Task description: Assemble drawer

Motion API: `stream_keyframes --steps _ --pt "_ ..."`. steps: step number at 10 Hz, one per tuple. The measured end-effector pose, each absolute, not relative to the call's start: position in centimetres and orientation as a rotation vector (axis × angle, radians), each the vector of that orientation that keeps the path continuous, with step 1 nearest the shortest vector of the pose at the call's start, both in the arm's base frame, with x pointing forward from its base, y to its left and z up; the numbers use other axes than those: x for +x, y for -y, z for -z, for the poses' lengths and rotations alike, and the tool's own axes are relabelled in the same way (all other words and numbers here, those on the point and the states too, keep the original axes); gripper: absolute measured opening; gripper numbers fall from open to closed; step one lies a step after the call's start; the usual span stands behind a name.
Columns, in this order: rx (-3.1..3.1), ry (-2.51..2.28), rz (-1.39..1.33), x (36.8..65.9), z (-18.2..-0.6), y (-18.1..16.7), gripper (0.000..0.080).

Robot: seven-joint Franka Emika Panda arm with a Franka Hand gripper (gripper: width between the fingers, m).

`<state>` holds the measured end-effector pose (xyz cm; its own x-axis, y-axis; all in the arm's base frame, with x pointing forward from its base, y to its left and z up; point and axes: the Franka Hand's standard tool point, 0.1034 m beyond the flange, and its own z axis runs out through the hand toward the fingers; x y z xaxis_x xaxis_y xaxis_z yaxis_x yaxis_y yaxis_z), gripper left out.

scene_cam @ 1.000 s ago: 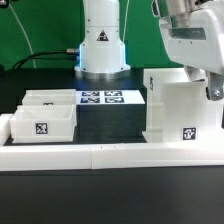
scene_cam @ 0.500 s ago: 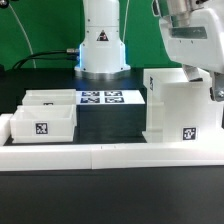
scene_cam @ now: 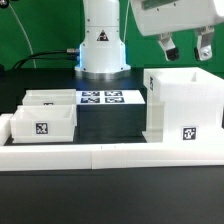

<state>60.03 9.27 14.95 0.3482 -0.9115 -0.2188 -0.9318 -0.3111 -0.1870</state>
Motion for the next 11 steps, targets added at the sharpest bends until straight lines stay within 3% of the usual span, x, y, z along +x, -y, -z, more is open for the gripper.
stream_keyframes --steps 5,8,10,11 --pt "-2.737 -0.998 -0.097 59.4 -14.2 -8.3 0.0649" --pt "-2.914 -0.505 -0.061 57.1 -13.5 -5.4 0.0649" --pt "-2.958 -0.226 -0.007 56.0 -13.2 -1.6 0.0649" --pt "-2.965 -0.161 -0.004 56.0 -13.1 -1.5 0.0649"
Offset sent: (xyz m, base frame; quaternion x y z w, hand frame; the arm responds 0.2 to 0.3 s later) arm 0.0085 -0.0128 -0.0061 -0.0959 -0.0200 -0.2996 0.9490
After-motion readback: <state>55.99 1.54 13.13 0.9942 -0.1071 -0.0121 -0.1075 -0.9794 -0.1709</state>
